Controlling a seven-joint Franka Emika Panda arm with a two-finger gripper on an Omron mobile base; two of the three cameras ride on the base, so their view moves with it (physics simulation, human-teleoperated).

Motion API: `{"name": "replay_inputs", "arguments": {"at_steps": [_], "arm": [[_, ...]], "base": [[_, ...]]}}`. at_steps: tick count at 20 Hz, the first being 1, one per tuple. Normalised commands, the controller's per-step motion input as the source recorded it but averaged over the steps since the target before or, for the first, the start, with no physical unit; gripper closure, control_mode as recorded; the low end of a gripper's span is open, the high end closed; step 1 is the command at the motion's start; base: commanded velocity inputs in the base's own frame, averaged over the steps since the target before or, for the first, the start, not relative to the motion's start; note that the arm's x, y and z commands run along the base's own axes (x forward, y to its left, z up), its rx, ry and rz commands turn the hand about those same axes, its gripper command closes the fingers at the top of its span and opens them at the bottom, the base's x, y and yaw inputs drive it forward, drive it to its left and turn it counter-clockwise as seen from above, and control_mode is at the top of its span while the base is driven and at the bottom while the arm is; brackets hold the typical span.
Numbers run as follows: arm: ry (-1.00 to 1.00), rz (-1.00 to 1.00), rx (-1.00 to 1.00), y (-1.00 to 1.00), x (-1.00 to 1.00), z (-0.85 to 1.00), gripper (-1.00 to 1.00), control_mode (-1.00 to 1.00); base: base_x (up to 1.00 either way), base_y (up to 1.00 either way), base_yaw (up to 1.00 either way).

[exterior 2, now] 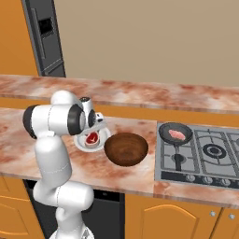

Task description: Place one of the steaks on the plate and the other in the bowl. Then place the bowl in the fridge.

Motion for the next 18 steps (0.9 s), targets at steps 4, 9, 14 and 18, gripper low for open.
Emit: {"name": "replay_inputs", "arguments": {"at_steps": [4,9,14,18], "arm": [[-0.05,0.00,0.04,0.00,0.42,-0.14,1.00,-1.00],[-0.04,0.00,0.01,0.00,0.24,-0.02,-1.00,-1.00],[0.00,-0.03,0.00,0.13,0.01,0.02,-1.00,-1.00],[0.00,-0.10,0.00,0.13,0.00,0.20,-1.00,-1.00]], "base": [[0.00,0.00,0.00],[0.00,0.00,0.00],[0.00,0.00,0.00],[0.00,0.00,0.00]]}}
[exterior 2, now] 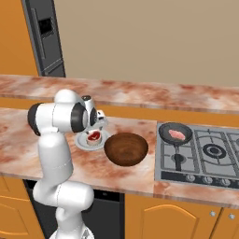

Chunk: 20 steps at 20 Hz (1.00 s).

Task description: Place one of the steaks on the plate and the other in the bowl. Then place the bowl in the fridge.

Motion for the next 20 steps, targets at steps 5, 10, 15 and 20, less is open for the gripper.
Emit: {"name": "replay_inputs", "arguments": {"at_steps": [5,10,15,20], "arm": [[-0.01,-0.14,-0.02,0.00,-0.26,0.80,-1.00,-1.00],[0.00,-0.12,-0.04,-0.03,-0.43,0.86,-1.00,-1.00],[0.00,-0.19,-0.03,-0.07,-0.50,0.61,-1.00,-1.00],[0.00,-0.43,0.11,-0.50,-0.95,0.17,-1.00,-1.00]], "base": [[0.00,0.00,0.00],[0.00,0.00,0.00],[0.00,0.00,0.00],[0.00,0.00,0.00]]}}
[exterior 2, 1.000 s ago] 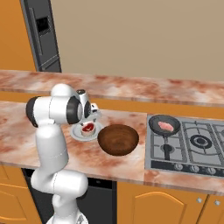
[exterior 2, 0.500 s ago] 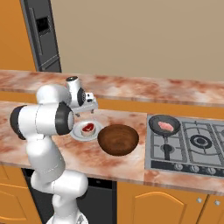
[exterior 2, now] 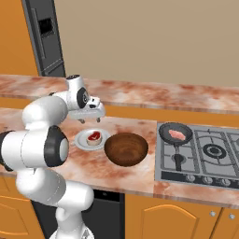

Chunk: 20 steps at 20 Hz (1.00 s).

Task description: Place one of the steaks on the plate and the other in the bowl. Then place the bowl in the fridge.

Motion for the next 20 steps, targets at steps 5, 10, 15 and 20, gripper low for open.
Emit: {"name": "replay_inputs", "arguments": {"at_steps": [5,10,15,20], "arm": [[0.00,-0.35,0.17,-0.46,-0.99,0.16,-1.00,-1.00],[0.02,-0.03,0.05,-0.18,-0.27,0.06,-1.00,-1.00],[0.00,0.02,0.00,-0.26,0.02,0.00,-1.00,-1.00],[0.00,0.00,0.00,0.00,0.00,0.00,-1.00,1.00]], "base": [[0.00,0.00,0.00],[0.00,0.00,0.00],[0.00,0.00,0.00],[0.12,-0.43,0.01]]}}
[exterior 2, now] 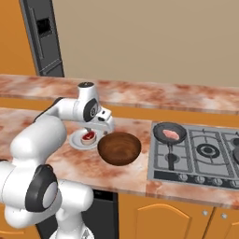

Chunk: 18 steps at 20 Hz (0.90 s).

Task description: Place one of the steaks on the plate and the other in the bowl. Then place the bowl in the fridge.

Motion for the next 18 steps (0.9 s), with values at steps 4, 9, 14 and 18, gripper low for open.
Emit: {"name": "replay_inputs", "arguments": {"at_steps": [4,9,14,18], "arm": [[0.00,0.00,0.00,0.00,0.00,0.00,-1.00,1.00],[0.00,0.00,0.00,0.00,0.00,0.00,-1.00,1.00],[0.00,0.00,0.00,0.00,0.00,0.00,-1.00,1.00],[0.00,0.00,0.00,0.00,0.00,0.00,-1.00,1.00]], "base": [[0.09,-0.29,0.00],[0.10,-0.20,0.00],[0.18,-0.37,0.01],[0.29,-0.48,0.03]]}}
